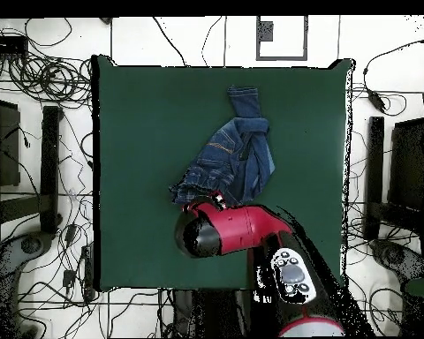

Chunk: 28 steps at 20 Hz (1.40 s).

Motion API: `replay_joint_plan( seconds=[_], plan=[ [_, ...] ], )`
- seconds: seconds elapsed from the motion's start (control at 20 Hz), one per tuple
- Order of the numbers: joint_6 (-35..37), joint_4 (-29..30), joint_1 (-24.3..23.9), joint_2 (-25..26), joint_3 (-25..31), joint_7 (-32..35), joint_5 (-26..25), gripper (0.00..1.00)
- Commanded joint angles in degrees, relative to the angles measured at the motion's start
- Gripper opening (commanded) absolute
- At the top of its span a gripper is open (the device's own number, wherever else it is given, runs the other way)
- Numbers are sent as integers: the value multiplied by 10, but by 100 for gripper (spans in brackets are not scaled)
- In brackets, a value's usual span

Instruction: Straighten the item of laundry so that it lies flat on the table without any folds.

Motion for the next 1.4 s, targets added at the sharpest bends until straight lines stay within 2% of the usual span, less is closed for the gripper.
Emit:
replay_joint_plan(
  seconds=[0.05,0.35,0.85,1.15,1.4],
  plan=[
    [-44,-54,-15,49,68,-15,-64,100],
    [-58,-61,-3,81,50,12,-92,100],
    [-70,-49,-11,64,60,27,-112,100],
    [-162,-59,-10,58,72,51,-125,100],
    [-244,-61,3,48,60,84,-106,100]
  ],
)
